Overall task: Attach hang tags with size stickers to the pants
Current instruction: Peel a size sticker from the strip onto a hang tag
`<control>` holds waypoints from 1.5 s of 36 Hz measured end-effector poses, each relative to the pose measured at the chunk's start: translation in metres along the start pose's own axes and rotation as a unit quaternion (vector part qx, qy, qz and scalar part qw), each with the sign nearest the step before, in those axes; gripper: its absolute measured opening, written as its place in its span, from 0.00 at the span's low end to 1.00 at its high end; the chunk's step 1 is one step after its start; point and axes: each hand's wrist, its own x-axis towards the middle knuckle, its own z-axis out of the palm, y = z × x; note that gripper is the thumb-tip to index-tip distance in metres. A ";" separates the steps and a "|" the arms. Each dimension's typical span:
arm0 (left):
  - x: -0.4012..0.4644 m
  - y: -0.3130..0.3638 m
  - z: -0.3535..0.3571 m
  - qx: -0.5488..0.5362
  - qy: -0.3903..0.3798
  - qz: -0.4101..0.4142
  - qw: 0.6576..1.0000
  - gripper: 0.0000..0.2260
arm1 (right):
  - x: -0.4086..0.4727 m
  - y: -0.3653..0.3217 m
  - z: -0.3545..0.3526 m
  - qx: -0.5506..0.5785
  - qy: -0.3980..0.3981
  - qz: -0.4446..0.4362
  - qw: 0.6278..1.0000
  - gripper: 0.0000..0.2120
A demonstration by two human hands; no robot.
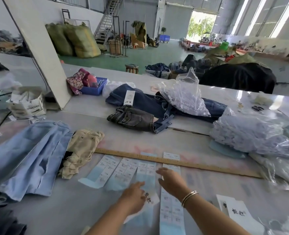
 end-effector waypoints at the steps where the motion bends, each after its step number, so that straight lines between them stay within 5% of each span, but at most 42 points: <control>1: 0.006 0.001 0.003 0.046 -0.011 0.021 0.999 0.19 | 0.009 0.003 0.006 -0.038 -0.027 -0.007 0.999 0.18; 5: 0.027 0.005 0.020 0.100 0.005 0.040 0.994 0.21 | 0.038 0.006 0.030 -0.095 -0.071 -0.021 0.993 0.21; 13: 0.055 -0.015 0.030 0.167 -0.021 0.021 0.986 0.29 | 0.061 0.009 0.053 -0.046 -0.029 -0.018 0.998 0.10; 20: 0.044 -0.009 0.025 0.186 -0.001 0.041 0.982 0.28 | 0.057 0.012 0.054 -0.059 -0.010 -0.052 0.997 0.17; 30: 0.047 -0.011 0.029 0.192 0.005 0.059 0.980 0.28 | 0.061 0.005 0.058 0.001 0.029 0.033 0.999 0.10; 43: 0.041 -0.006 0.025 0.195 -0.007 0.064 0.979 0.21 | 0.078 0.017 0.038 0.197 -0.103 0.109 0.969 0.08; 46: 0.039 -0.005 0.023 0.194 -0.019 0.061 0.979 0.20 | 0.077 0.019 0.034 0.322 -0.086 0.182 0.925 0.05; 49: 0.038 -0.005 0.021 0.161 -0.023 0.056 0.985 0.20 | 0.074 0.024 0.025 0.508 0.008 0.243 0.826 0.05; 54: 0.032 0.000 0.008 0.051 -0.049 0.030 0.997 0.22 | 0.062 0.032 -0.009 0.651 0.135 0.249 0.704 0.04</control>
